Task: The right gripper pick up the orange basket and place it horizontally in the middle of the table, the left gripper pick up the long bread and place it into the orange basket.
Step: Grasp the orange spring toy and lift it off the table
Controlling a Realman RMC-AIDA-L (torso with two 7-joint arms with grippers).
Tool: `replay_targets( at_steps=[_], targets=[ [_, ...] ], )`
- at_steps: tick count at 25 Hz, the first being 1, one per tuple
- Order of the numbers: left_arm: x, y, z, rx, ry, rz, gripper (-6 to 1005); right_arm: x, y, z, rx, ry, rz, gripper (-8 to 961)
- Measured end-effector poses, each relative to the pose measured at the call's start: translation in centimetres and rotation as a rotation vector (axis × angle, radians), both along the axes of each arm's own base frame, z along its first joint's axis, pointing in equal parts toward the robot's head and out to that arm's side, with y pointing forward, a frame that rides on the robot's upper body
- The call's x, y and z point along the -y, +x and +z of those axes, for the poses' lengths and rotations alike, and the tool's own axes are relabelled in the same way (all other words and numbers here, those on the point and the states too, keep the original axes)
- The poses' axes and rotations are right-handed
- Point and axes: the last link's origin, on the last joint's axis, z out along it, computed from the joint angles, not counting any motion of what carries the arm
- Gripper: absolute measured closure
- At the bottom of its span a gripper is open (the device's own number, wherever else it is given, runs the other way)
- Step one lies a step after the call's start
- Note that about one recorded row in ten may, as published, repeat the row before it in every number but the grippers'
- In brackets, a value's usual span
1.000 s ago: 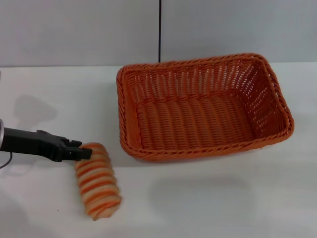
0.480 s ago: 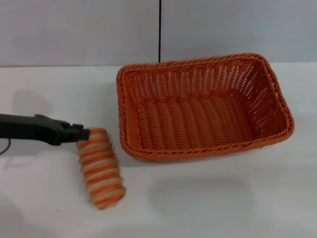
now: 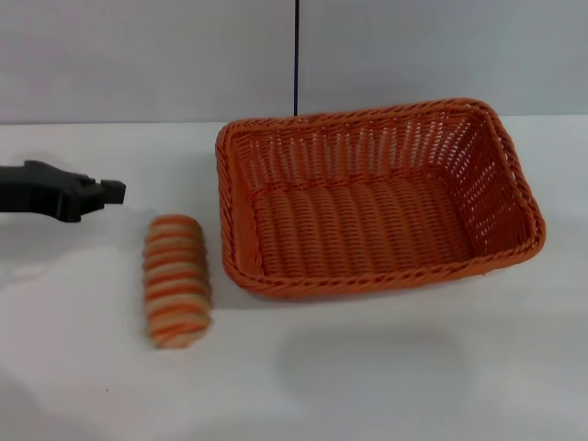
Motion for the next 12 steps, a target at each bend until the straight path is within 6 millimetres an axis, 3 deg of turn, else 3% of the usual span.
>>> replay_targets(
  at_steps=[6, 12],
  targets=[
    [-0.1, 0.2, 0.3, 0.025, -0.001, -0.013, 997, 0.0, 0.0, 0.0, -0.004, 0.001, 0.002, 319],
    [0.0, 0.1, -1.0, 0.054, -0.039, -0.009, 983, -0.2, -0.1, -0.2, -0.013, -0.002, 0.009, 319]
  ],
)
